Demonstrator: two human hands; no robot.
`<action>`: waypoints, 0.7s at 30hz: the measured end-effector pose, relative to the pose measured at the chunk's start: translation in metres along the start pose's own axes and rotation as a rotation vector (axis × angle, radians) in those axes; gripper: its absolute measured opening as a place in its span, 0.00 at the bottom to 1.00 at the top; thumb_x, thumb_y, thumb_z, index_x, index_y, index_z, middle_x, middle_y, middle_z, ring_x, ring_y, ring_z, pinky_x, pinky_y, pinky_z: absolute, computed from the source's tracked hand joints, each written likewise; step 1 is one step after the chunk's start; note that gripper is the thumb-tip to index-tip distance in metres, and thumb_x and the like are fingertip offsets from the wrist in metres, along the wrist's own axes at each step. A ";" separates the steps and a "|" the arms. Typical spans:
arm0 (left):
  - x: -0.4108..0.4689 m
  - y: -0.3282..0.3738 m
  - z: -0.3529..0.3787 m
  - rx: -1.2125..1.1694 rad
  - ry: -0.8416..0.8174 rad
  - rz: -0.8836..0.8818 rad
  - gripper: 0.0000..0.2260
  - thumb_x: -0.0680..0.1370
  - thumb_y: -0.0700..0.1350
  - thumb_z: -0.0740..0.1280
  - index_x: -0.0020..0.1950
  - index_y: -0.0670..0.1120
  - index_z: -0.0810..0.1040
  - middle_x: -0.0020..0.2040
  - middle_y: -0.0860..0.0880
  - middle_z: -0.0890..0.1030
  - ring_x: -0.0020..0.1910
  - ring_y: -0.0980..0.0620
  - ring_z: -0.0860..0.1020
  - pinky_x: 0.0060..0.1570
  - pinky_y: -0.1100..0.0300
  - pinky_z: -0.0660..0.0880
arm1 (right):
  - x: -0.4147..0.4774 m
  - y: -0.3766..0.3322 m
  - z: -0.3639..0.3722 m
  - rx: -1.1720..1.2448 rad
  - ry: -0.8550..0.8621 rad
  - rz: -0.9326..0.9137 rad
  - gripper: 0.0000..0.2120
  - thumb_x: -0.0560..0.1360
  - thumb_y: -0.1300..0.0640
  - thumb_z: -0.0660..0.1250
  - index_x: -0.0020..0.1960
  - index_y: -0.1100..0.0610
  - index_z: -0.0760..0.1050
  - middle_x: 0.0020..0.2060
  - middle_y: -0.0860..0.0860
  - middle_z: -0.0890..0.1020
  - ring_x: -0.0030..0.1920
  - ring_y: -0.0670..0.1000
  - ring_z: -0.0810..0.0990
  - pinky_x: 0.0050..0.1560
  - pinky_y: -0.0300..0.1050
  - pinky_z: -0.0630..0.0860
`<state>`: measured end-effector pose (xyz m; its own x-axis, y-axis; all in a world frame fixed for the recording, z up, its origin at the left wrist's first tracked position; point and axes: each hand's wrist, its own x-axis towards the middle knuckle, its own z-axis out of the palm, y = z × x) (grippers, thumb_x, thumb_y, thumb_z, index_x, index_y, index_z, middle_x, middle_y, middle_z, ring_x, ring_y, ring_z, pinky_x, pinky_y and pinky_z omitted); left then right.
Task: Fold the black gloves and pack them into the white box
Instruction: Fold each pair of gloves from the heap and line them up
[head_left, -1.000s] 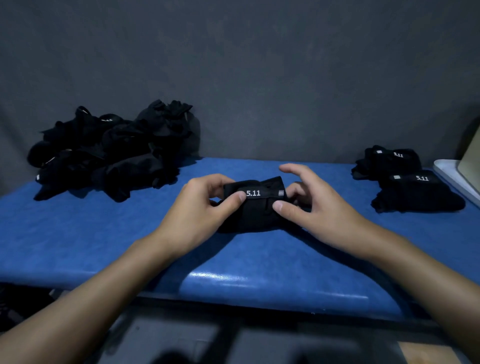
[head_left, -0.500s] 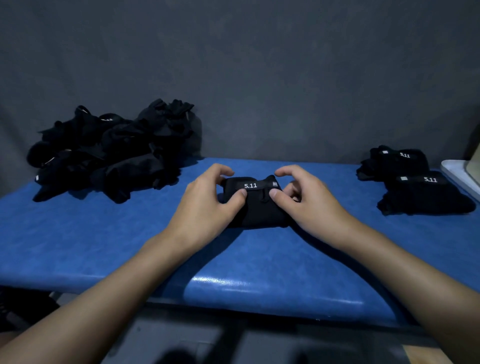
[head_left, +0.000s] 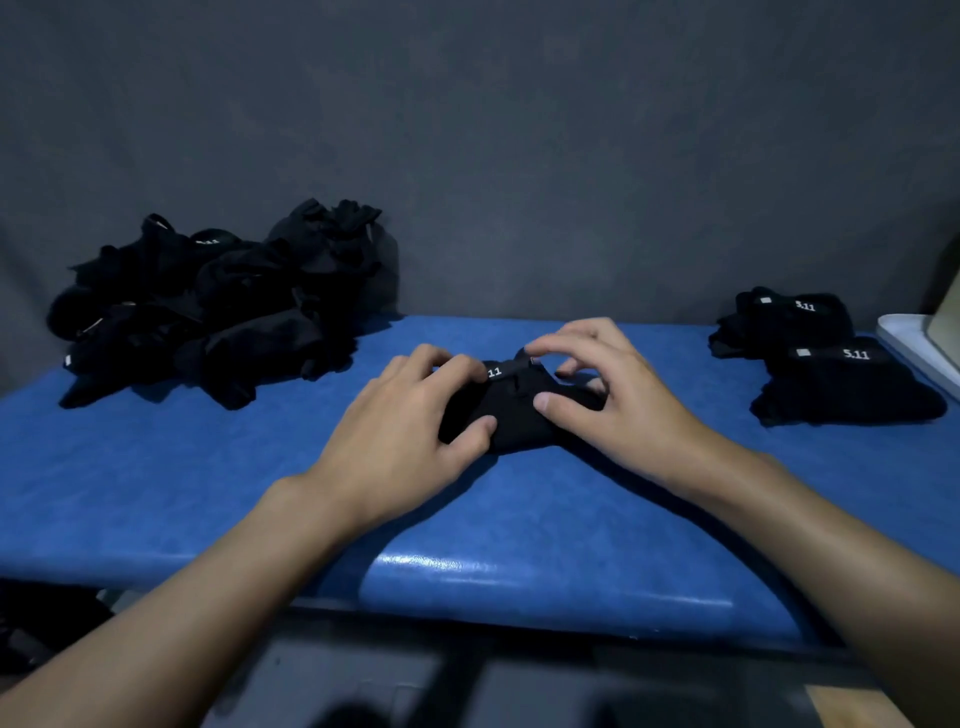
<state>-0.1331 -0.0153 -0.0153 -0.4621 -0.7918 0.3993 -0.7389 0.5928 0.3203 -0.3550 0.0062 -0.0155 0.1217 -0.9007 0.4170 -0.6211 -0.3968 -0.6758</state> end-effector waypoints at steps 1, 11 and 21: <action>0.000 0.000 -0.001 0.001 -0.007 -0.003 0.20 0.73 0.62 0.60 0.62 0.57 0.73 0.58 0.56 0.72 0.54 0.51 0.72 0.55 0.50 0.73 | 0.000 0.001 -0.001 -0.026 -0.028 -0.002 0.14 0.74 0.56 0.72 0.58 0.44 0.78 0.60 0.43 0.69 0.58 0.41 0.74 0.57 0.29 0.68; 0.000 -0.010 -0.005 0.002 -0.003 -0.030 0.21 0.70 0.66 0.64 0.56 0.55 0.70 0.52 0.58 0.73 0.52 0.54 0.72 0.48 0.55 0.70 | -0.003 0.005 -0.001 -0.078 -0.154 0.037 0.18 0.71 0.50 0.75 0.59 0.44 0.76 0.57 0.41 0.73 0.58 0.37 0.73 0.60 0.31 0.68; -0.002 -0.012 -0.008 0.013 -0.053 -0.035 0.17 0.72 0.65 0.68 0.52 0.55 0.71 0.49 0.57 0.74 0.50 0.53 0.74 0.47 0.54 0.71 | -0.001 0.007 0.002 -0.094 -0.165 0.057 0.21 0.72 0.49 0.74 0.64 0.46 0.75 0.58 0.44 0.75 0.58 0.39 0.74 0.61 0.33 0.69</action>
<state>-0.1194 -0.0199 -0.0134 -0.4606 -0.8190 0.3421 -0.7615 0.5627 0.3218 -0.3580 0.0041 -0.0212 0.2046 -0.9412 0.2688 -0.6994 -0.3327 -0.6326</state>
